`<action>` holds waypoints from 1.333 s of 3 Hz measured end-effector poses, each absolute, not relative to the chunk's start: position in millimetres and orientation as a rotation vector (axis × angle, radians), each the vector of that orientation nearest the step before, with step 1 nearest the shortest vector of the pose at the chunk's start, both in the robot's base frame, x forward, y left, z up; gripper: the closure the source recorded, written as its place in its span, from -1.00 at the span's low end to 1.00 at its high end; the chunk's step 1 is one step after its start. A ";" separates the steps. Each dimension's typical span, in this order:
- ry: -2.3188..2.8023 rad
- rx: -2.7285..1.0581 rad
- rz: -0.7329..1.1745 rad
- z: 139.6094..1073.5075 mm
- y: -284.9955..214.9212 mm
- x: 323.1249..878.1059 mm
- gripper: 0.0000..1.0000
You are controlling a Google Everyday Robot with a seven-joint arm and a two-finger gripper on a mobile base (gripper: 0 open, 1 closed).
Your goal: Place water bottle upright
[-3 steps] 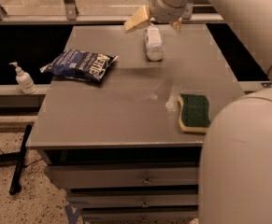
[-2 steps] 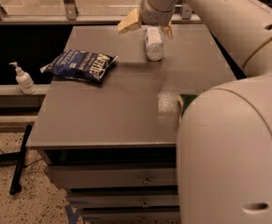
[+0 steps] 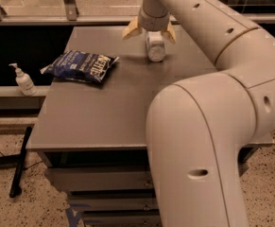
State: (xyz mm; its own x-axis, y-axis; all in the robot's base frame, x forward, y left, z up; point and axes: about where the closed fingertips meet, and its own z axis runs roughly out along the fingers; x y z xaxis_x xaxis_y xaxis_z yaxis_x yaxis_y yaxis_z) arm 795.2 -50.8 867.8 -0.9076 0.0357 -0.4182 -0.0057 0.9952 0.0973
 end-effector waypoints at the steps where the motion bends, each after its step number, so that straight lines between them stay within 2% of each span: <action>1: 2.708 0.056 0.014 863.4 -73.5 805.6 -1.00; 2: 2.710 0.071 -0.049 859.9 -89.5 813.0 -1.00; 4: 2.699 0.081 -0.042 853.8 -94.9 831.3 -1.00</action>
Offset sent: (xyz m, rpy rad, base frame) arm 0.0343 -0.0594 0.0006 -0.1678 0.0028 -0.0886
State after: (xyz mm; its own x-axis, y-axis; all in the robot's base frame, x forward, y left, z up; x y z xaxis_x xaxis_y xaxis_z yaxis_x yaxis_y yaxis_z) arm 831.3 -94.9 853.8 -0.9024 0.0503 -0.4279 0.0636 0.9978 -0.0169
